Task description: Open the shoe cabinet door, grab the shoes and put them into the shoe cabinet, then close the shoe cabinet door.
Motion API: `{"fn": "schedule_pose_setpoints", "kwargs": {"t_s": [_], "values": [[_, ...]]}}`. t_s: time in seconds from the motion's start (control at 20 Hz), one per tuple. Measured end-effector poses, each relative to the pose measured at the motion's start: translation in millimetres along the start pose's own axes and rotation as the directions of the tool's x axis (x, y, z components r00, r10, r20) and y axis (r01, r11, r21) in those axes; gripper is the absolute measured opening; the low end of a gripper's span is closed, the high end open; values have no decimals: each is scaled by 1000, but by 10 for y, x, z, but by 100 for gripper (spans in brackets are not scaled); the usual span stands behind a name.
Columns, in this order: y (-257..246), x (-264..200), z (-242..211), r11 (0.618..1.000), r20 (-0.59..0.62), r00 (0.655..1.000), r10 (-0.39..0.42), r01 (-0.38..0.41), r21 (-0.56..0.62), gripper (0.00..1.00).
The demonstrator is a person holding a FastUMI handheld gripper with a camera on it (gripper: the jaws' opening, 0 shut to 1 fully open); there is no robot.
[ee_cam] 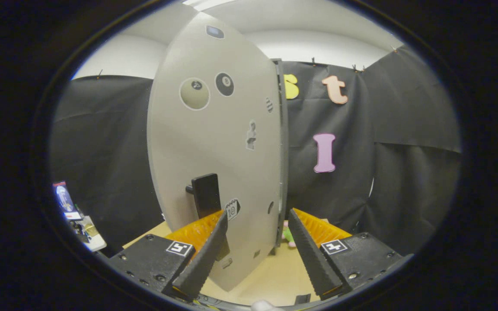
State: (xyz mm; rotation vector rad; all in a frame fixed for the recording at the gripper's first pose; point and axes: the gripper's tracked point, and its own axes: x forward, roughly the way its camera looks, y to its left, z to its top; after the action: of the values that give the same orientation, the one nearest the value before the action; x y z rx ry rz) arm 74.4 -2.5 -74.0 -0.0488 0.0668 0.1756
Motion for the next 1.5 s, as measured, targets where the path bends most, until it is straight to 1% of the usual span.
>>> {"fn": "schedule_pose_setpoints", "kwargs": {"t_s": [0.1,0.2,0.25,0.4,0.5,0.65,0.8,1.35,1.5], "values": [[343,165,-10,1000,0,1000,30,-30,-7,93],[685,326,-60,997,-16,997,77,-77,12,94],[776,358,-65,997,-17,997,76,-76,21,99],[876,429,38,999,7,999,39,-39,32,99],[967,442,64,999,15,999,33,-33,37,99],[938,424,113,1000,16,1000,-5,5,12,99],[889,398,131,999,8,1000,-29,29,19,99],[404,193,432,985,24,985,-172,171,38,99],[382,118,493,984,28,984,-178,177,36,99]]}}
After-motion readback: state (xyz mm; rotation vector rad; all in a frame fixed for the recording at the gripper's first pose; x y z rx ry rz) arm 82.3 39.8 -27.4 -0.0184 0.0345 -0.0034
